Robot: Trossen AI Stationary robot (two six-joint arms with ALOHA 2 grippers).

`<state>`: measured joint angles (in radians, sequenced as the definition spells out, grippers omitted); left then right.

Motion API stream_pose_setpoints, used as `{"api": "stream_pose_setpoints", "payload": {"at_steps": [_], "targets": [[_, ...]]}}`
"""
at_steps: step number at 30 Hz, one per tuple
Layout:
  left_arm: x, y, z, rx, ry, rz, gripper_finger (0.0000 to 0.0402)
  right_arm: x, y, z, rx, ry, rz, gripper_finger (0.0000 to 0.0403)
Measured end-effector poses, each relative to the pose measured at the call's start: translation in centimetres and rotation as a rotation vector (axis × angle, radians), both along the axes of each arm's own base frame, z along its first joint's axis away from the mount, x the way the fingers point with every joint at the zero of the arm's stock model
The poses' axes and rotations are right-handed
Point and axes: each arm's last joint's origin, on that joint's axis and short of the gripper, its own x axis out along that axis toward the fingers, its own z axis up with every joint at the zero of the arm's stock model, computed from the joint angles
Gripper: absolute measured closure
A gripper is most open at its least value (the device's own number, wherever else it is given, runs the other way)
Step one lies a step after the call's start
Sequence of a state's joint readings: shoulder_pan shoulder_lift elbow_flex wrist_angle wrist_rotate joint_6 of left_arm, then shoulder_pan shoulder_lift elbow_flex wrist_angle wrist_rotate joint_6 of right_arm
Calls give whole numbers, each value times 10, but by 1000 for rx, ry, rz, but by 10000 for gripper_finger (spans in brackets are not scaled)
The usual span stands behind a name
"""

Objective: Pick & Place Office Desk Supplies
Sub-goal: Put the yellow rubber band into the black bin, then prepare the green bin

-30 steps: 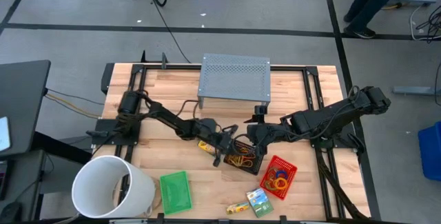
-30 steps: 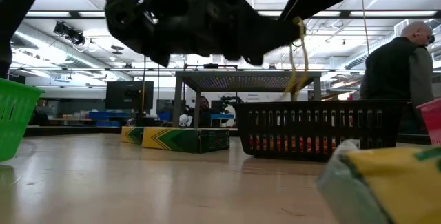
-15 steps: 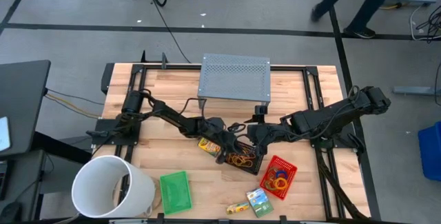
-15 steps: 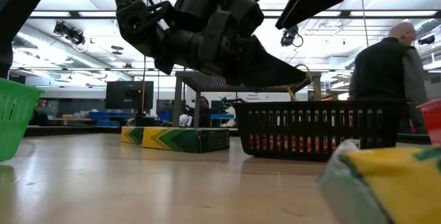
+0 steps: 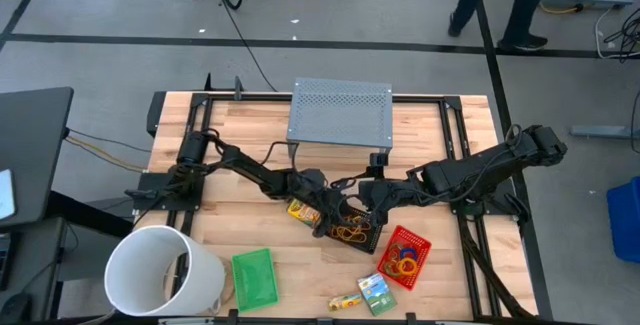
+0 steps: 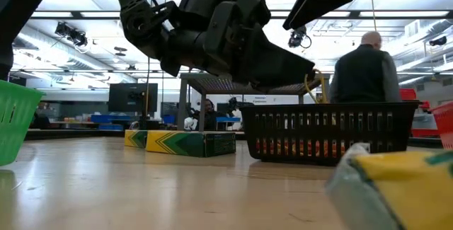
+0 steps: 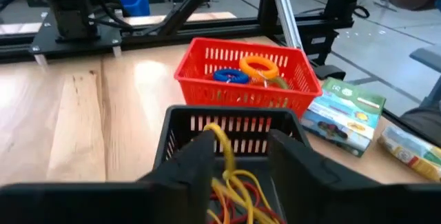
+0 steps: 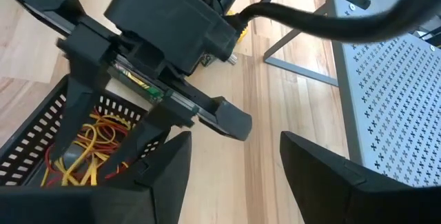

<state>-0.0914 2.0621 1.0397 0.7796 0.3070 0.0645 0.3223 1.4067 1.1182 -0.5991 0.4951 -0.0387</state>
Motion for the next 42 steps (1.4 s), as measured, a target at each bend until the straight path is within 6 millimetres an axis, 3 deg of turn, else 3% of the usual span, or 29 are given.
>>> {"api": "stream_pose_setpoints", "payload": {"at_steps": [4, 8, 15, 21, 29, 35, 42], "targets": [[0, 0, 0, -16, 7, 7, 200, 0, 0, 0, 0, 0, 0, 172], [0, 1, -2, -8, 34, 51, 176, 0, 0, 0, -1, 2, 0, 172], [-2, 3, -10, 27, 107, 132, 176, 0, 0, 0, -1, 3, 0, 172], [-5, -7, -12, 103, 134, 190, 176, 0, 0, 0, -1, 3, 1, 172], [-10, -28, 17, 191, 39, 202, 177, 0, 0, 0, 1, 1, 0, 172], [-22, -42, 38, 230, 74, 162, 205, 0, 0, 0, 15, 0, -8, 172], [-42, -45, 55, 272, 217, 180, 297, 0, 0, 0, 16, -1, -9, 172]]}}
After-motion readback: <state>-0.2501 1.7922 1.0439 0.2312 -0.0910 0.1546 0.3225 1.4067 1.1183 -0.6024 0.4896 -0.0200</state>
